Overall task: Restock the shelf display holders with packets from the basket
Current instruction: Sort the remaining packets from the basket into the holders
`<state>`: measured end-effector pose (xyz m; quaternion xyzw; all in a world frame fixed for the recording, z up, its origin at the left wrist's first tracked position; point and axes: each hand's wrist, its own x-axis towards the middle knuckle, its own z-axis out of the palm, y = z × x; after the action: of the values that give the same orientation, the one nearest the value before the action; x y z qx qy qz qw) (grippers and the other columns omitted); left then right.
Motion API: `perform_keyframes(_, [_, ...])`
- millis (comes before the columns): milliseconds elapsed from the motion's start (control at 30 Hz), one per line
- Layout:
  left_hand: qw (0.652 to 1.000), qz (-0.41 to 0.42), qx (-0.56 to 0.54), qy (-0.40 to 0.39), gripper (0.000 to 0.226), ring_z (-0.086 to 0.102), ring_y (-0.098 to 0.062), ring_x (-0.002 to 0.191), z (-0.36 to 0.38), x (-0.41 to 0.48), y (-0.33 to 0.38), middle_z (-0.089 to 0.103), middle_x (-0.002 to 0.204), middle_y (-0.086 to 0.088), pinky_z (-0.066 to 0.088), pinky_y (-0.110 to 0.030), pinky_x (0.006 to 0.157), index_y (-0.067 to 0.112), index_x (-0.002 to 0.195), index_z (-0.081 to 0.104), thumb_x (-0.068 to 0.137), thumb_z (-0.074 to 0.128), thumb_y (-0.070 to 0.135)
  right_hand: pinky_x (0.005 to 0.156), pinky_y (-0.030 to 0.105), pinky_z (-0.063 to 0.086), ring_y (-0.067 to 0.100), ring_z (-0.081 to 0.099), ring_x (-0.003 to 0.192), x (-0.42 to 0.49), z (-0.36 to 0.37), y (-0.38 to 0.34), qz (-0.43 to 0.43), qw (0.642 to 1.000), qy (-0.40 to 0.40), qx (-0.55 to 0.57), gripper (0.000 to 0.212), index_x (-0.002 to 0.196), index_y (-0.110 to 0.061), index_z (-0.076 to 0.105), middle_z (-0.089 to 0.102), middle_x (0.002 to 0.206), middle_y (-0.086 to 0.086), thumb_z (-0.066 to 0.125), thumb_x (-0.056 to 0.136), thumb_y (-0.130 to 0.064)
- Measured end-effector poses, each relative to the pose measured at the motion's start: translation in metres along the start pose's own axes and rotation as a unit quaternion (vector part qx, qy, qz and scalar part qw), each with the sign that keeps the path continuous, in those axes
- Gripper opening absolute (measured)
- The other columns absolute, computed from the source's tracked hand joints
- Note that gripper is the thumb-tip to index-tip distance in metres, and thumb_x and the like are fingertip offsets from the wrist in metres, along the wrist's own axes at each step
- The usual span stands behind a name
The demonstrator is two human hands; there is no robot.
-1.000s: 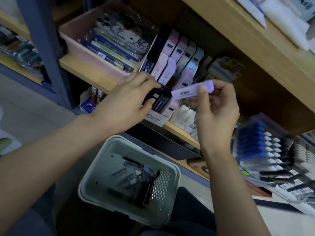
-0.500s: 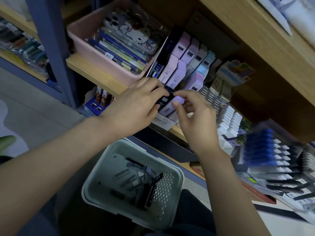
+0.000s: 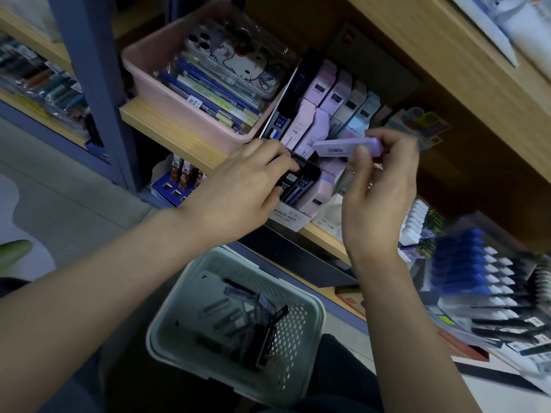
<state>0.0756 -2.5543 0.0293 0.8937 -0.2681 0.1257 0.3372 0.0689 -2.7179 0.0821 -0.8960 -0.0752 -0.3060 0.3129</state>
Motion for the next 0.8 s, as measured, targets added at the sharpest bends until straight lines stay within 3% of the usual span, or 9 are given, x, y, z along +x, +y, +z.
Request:
perform_keyframes(67, [1.000,0.001,0.003,-0.001,0.038,0.048,-0.027,0.113,0.000,0.000,0.000,0.053,0.118,-0.011,0.039,-0.038,0.099,0.006,0.122,0.056,0.084,0.060,0.004,0.068,0.014,0.042,0.000,0.045,0.086,0.001,0.003,0.002,0.000,1.000,0.004,-0.027,0.017,0.110,-0.002,0.054,0.047,0.107,0.004,0.047,0.097,-0.010])
perform_keyframes(133, [1.000,0.003,0.008,-0.001,0.039,0.048,-0.026,0.113,0.001,0.000,0.000,0.053,0.118,-0.011,0.038,-0.037,0.099,0.007,0.122,0.056,0.084,0.060,0.005,0.066,0.011,0.040,0.000,0.044,0.085,0.005,0.007,0.003,0.004,0.999,0.000,-0.033,0.018,0.111,-0.005,0.057,0.048,0.107,0.001,0.048,0.096,-0.011])
perform_keyframes(300, [1.000,0.004,0.005,-0.002,0.039,0.048,-0.024,0.114,-0.001,0.000,0.000,0.053,0.119,-0.009,0.039,-0.037,0.098,0.008,0.123,0.055,0.084,0.060,0.006,0.071,0.022,0.049,0.004,0.052,0.086,0.008,0.011,0.004,-0.035,0.999,-0.019,-0.007,0.015,0.107,-0.005,0.059,0.048,0.102,-0.007,0.054,0.094,-0.010])
perform_keyframes(600, [1.000,0.012,0.009,-0.001,0.038,0.050,-0.027,0.111,-0.002,0.000,0.002,0.054,0.117,-0.012,0.043,-0.041,0.097,0.005,0.120,0.057,0.082,0.062,0.005,0.071,0.022,0.051,0.005,0.055,0.082,0.022,0.032,-0.005,-0.074,0.995,-0.058,-0.036,0.021,0.111,-0.008,0.065,0.058,0.101,-0.001,0.058,0.091,-0.012])
perform_keyframes(733, [1.000,0.014,0.008,0.002,0.038,0.050,-0.027,0.110,-0.002,0.000,0.002,0.054,0.116,-0.012,0.043,-0.041,0.097,0.003,0.119,0.057,0.081,0.064,0.003,0.071,0.008,0.044,0.000,0.050,0.081,0.034,0.035,-0.008,-0.060,0.992,-0.077,-0.078,0.027,0.114,-0.008,0.066,0.045,0.101,-0.007,0.063,0.088,-0.013])
perform_keyframes(800, [1.000,0.013,0.007,0.003,0.038,0.051,-0.028,0.109,-0.002,0.001,0.003,0.054,0.114,-0.012,0.044,-0.042,0.096,0.004,0.118,0.058,0.080,0.065,0.003,0.068,0.004,0.042,-0.002,0.047,0.072,0.041,0.032,-0.009,-0.033,0.990,-0.104,-0.091,0.029,0.115,-0.011,0.064,0.047,0.101,-0.008,0.066,0.086,-0.014])
